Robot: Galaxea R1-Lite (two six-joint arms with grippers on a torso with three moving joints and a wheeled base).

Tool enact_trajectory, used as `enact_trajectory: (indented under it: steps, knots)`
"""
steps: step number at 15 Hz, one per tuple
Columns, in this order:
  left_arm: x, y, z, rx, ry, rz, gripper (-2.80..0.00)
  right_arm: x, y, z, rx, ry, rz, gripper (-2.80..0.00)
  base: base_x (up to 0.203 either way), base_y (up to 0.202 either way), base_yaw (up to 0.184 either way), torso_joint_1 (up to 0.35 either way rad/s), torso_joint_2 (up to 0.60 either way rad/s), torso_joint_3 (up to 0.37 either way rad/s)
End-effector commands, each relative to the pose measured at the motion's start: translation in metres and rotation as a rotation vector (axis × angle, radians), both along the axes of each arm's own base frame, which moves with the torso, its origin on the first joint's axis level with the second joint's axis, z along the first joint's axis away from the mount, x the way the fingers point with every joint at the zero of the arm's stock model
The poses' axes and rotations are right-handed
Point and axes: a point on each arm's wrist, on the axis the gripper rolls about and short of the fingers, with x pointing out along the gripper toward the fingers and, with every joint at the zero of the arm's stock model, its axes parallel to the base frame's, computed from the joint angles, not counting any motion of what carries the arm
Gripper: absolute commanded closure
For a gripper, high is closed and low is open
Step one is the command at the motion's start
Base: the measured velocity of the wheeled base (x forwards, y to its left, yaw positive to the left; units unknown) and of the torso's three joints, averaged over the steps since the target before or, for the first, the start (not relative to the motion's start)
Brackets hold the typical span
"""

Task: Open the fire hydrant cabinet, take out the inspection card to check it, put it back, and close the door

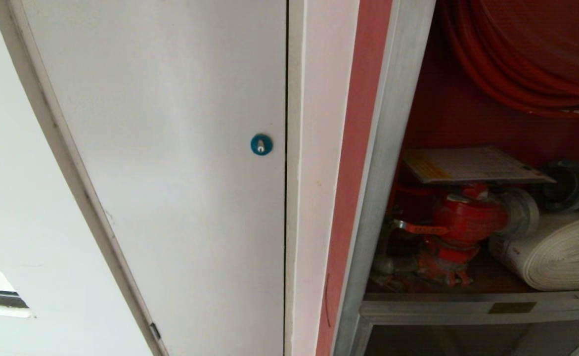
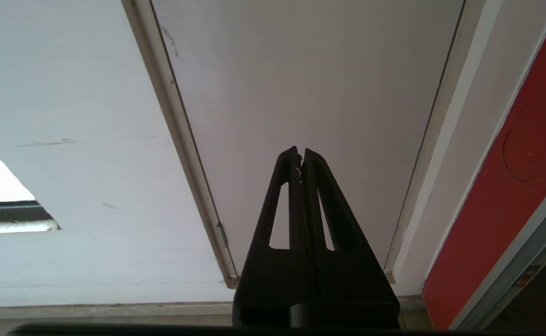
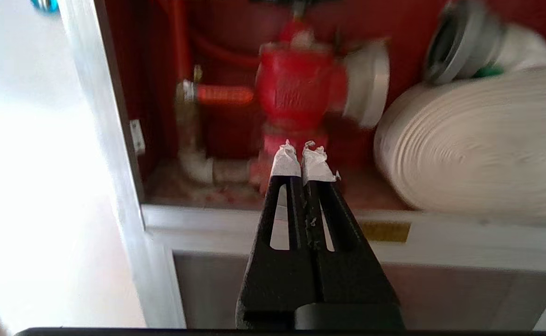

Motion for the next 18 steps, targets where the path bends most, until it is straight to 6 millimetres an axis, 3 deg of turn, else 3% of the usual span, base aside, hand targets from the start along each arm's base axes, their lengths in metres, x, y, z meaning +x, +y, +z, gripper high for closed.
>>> enact_trajectory:
  steps: [1,6,18]
  knots:
    - [0.000,0.000,0.000,0.000,0.000,0.000,0.00,0.002,0.000,-0.005,-0.001,0.020,0.005,0.00,0.000,0.000,0.000,0.000,0.00,0.000]
    - [0.000,0.000,0.000,0.001,0.000,0.001,0.00,0.003,0.000,-0.017,0.005,0.143,0.014,0.00,0.000,0.000,0.000,0.000,0.00,0.000]
    - [0.000,0.000,0.000,0.001,0.000,0.001,0.00,0.004,0.000,-0.022,0.032,0.188,0.003,0.00,0.000,0.000,0.000,0.000,0.00,0.000]
